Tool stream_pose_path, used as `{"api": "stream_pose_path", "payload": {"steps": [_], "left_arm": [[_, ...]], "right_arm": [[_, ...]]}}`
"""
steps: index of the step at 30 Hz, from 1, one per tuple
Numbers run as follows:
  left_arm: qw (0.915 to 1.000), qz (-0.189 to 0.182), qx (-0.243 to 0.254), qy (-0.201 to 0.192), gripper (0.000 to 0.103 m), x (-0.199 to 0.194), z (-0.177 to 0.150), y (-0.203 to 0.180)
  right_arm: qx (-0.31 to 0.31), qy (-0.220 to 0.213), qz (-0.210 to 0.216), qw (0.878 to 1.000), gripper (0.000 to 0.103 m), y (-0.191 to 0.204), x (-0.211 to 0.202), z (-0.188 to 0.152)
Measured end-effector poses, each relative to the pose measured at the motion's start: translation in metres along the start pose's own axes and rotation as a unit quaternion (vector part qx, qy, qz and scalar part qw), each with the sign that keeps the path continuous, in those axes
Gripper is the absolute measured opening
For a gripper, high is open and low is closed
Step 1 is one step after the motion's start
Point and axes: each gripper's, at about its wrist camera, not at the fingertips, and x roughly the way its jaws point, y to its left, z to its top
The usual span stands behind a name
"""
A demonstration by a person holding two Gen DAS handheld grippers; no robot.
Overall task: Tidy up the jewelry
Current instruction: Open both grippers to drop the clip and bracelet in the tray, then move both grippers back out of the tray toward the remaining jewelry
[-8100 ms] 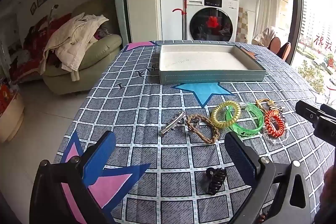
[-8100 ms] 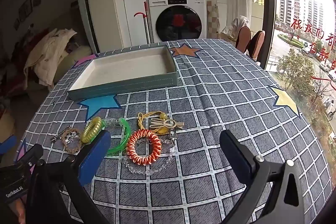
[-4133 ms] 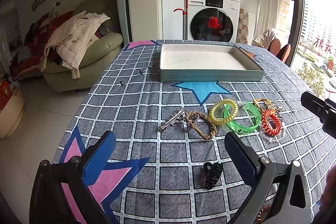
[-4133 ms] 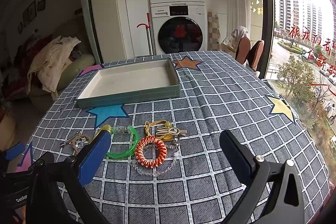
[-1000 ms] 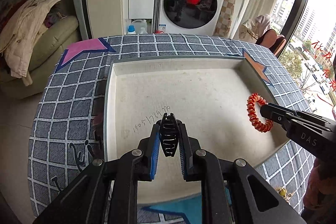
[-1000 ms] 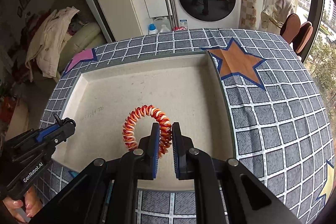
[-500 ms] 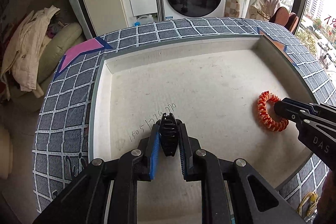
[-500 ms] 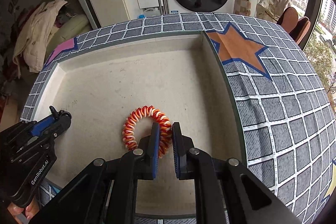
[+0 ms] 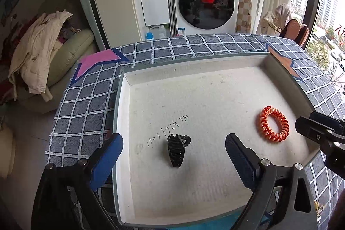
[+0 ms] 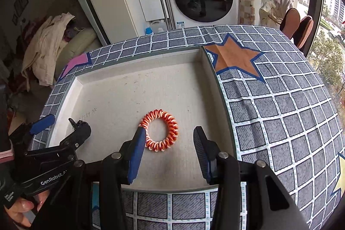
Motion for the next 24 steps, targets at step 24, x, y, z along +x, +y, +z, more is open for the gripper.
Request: {"api": "stream_pose_path", "payload": {"steps": [24], "left_arm": [[0.9997, -0.009, -0.021, -0.003, 0.103, -0.107, -0.150, 0.054]], "right_arm": [[0.029, 0.004, 0.024, 0.999, 0.090, -0.010, -0.102, -0.137]]}}
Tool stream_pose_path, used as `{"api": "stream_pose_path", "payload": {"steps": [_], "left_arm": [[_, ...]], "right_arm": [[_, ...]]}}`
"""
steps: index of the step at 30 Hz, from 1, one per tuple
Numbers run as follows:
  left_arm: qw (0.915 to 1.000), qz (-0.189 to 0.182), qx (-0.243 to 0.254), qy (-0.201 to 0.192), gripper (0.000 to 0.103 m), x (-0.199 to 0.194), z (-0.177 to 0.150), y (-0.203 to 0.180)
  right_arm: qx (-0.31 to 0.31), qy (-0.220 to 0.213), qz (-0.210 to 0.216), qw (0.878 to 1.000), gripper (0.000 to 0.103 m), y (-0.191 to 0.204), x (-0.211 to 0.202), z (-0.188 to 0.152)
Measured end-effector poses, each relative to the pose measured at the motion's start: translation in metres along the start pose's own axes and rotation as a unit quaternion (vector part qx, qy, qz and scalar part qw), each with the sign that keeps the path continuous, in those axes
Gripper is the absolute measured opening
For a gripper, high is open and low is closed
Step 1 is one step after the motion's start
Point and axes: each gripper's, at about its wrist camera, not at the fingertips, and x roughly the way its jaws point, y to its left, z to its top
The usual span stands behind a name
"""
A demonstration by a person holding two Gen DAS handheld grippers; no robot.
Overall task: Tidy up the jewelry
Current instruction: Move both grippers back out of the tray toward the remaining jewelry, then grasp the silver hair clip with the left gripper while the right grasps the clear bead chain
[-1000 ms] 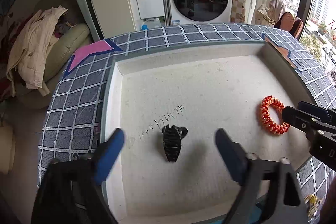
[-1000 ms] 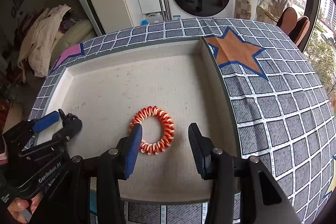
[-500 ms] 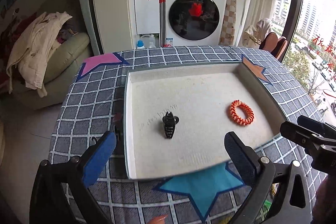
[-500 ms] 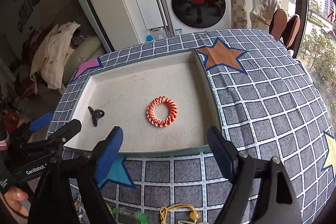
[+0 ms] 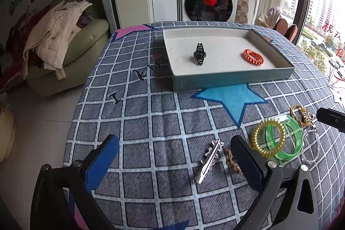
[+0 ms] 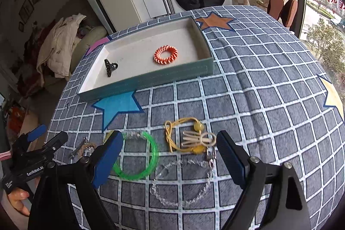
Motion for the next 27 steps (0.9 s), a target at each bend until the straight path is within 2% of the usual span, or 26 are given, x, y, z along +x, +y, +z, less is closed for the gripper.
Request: {"api": "stream_pose_path", "payload": {"steps": [3, 8, 18, 20, 22, 27], "left_arm": [[0.9997, -0.019, -0.002, 0.016, 0.103, 0.000, -0.013, 0.003], [0.9996, -0.018, -0.002, 0.020, 0.103, 0.000, -0.027, 0.002], [0.9993, -0.014, 0.015, 0.033, 0.103, 0.010, -0.035, -0.001], [0.9990, -0.014, 0.020, 0.036, 0.103, 0.013, -0.035, -0.003], [0.9988, -0.014, 0.027, 0.038, 0.103, 0.015, -0.036, -0.005], [0.9982, -0.027, 0.037, 0.038, 0.103, 0.017, -0.035, -0.012]], "right_arm": [[0.007, 0.009, -0.015, 1.000, 0.090, -0.010, -0.003, -0.018], [0.021, 0.020, -0.039, 0.999, 0.090, -0.023, -0.006, -0.036], [0.018, 0.021, -0.070, 0.997, 0.090, -0.029, -0.002, -0.045], [0.012, 0.023, -0.073, 0.997, 0.088, -0.027, 0.001, -0.044], [0.001, 0.025, -0.076, 0.997, 0.077, -0.024, 0.005, -0.044], [-0.028, 0.020, -0.091, 0.995, 0.068, -0.016, 0.012, -0.040]]}}
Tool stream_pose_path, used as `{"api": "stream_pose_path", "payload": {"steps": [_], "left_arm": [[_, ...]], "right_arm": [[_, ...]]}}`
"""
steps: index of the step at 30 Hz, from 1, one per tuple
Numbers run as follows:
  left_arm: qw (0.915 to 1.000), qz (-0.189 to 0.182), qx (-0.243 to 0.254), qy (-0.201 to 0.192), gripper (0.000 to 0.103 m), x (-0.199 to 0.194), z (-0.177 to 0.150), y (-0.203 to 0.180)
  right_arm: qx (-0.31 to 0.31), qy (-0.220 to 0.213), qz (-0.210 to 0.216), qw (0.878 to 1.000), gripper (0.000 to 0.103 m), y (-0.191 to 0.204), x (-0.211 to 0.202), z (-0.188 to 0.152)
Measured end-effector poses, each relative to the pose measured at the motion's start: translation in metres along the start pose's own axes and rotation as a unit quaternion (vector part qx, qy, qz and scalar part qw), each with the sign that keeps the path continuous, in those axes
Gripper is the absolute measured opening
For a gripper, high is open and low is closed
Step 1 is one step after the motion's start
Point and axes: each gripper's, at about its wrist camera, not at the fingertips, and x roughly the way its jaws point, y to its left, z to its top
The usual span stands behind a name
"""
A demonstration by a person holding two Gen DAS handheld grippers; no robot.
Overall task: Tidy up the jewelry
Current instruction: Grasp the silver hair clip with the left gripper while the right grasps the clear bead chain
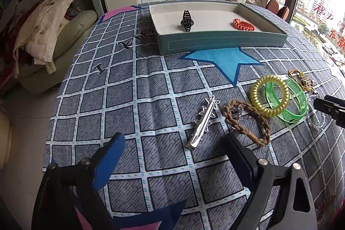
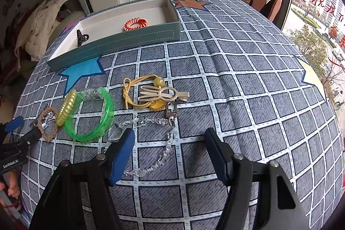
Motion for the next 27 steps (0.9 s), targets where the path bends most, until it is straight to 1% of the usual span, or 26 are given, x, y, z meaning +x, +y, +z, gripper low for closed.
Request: {"api": "stream_pose_path", "payload": {"steps": [2, 3, 4, 5, 6, 7, 9, 10, 11, 13, 14, 15, 16, 18, 27], "left_arm": [[1.0000, 0.000, 0.008, -0.002, 0.102, 0.001, 0.002, -0.004], [0.9999, -0.007, 0.011, -0.005, 0.093, 0.000, 0.003, -0.006], [0.9998, -0.014, 0.013, -0.004, 0.087, 0.000, 0.004, -0.008], [0.9997, -0.018, 0.017, -0.004, 0.085, 0.000, 0.005, -0.010], [0.9995, -0.021, 0.023, -0.004, 0.080, 0.000, 0.006, -0.013], [0.9992, -0.028, 0.027, -0.004, 0.073, -0.001, 0.006, -0.015], [0.9988, -0.036, 0.034, -0.004, 0.066, -0.002, 0.007, -0.019], [0.9985, -0.039, 0.038, -0.004, 0.061, -0.002, 0.007, -0.021], [0.9982, -0.043, 0.040, -0.004, 0.058, -0.002, 0.007, -0.022], [0.9980, -0.043, 0.046, -0.005, 0.052, -0.003, 0.006, -0.025], [0.9977, -0.047, 0.049, -0.006, 0.045, -0.003, 0.006, -0.026], [0.9975, -0.049, 0.051, -0.006, 0.034, -0.004, 0.006, -0.027], [0.9974, -0.049, 0.052, -0.006, 0.030, -0.004, 0.006, -0.028], [0.9975, -0.048, 0.051, -0.006, 0.030, -0.004, 0.006, -0.028], [0.9981, -0.059, 0.014, -0.011, 0.030, -0.012, 0.005, -0.016]], "right_arm": [[-0.012, -0.003, -0.008, 1.000, 0.066, 0.002, 0.002, 0.002], [-0.018, -0.003, -0.012, 1.000, 0.065, 0.003, 0.004, 0.003], [-0.024, -0.004, -0.017, 1.000, 0.062, 0.004, 0.005, 0.004], [-0.031, -0.005, -0.022, 0.999, 0.060, 0.006, 0.005, 0.004], [-0.037, -0.007, -0.021, 0.999, 0.054, 0.007, 0.004, 0.004], [-0.040, -0.007, -0.019, 0.999, 0.048, 0.008, 0.004, 0.004], [-0.046, -0.006, -0.015, 0.999, 0.040, 0.010, 0.003, 0.004], [-0.048, -0.006, -0.013, 0.999, 0.036, 0.011, 0.002, 0.004], [-0.050, -0.005, -0.011, 0.999, 0.035, 0.011, 0.001, 0.003], [-0.054, -0.004, -0.008, 0.999, 0.027, 0.013, 0.001, 0.003], [-0.055, -0.003, -0.006, 0.998, 0.025, 0.014, 0.001, 0.003], [-0.056, -0.003, -0.005, 0.998, 0.021, 0.015, 0.001, 0.003], [-0.057, -0.003, -0.004, 0.998, 0.016, 0.016, 0.001, 0.003], [-0.057, -0.004, -0.005, 0.998, 0.010, 0.017, 0.001, 0.003], [-0.028, -0.012, 0.008, 1.000, 0.010, 0.005, -0.008, -0.003]]}}
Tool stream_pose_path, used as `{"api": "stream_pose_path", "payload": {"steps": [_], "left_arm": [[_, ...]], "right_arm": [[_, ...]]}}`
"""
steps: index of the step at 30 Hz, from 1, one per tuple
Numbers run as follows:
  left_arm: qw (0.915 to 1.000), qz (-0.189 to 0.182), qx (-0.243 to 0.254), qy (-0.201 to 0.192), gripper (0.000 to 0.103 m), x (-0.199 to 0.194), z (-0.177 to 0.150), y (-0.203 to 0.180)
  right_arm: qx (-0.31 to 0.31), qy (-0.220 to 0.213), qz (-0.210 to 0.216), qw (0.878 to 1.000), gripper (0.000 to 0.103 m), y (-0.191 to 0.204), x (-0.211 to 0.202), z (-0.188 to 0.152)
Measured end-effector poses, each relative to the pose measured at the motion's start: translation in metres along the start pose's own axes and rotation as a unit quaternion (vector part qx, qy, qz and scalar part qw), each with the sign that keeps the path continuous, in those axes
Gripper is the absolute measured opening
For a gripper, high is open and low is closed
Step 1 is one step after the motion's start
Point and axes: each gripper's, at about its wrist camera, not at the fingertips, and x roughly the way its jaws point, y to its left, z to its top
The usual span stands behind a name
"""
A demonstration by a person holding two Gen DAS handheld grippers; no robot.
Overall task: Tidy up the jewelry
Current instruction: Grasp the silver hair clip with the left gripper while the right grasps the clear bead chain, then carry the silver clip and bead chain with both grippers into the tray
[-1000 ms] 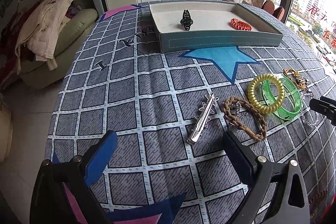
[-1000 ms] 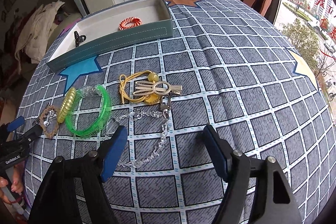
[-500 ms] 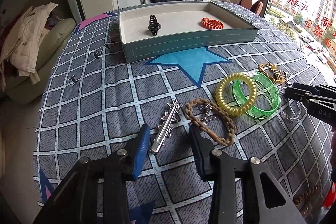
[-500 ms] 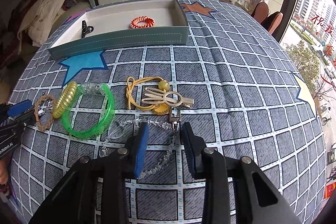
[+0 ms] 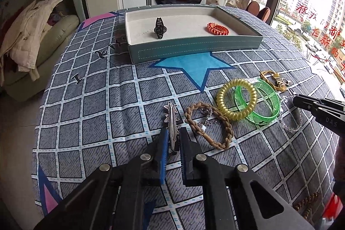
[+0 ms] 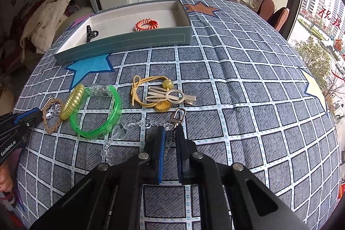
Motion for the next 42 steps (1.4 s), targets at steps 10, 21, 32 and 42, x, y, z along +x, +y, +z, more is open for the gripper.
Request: {"api": "stream_pose_path", "payload": {"steps": [10, 21, 32, 42], "left_arm": [[0.9997, -0.006, -0.012, -0.022, 0.030, -0.019, 0.005, 0.004], [0.9982, -0.023, -0.031, -0.045, 0.030, -0.035, 0.022, 0.010], [0.9961, -0.029, -0.035, -0.076, 0.030, -0.037, 0.065, 0.011], [0.9950, -0.029, -0.033, -0.089, 0.030, -0.010, 0.125, 0.012]], "right_arm": [[0.002, -0.030, 0.013, 0.999, 0.010, -0.002, -0.028, 0.010], [-0.008, -0.070, 0.036, 0.997, 0.010, 0.009, -0.057, 0.032], [-0.020, -0.091, 0.062, 0.994, 0.010, 0.021, -0.059, 0.074], [-0.026, -0.098, 0.077, 0.992, 0.010, 0.034, -0.026, 0.136]]}}
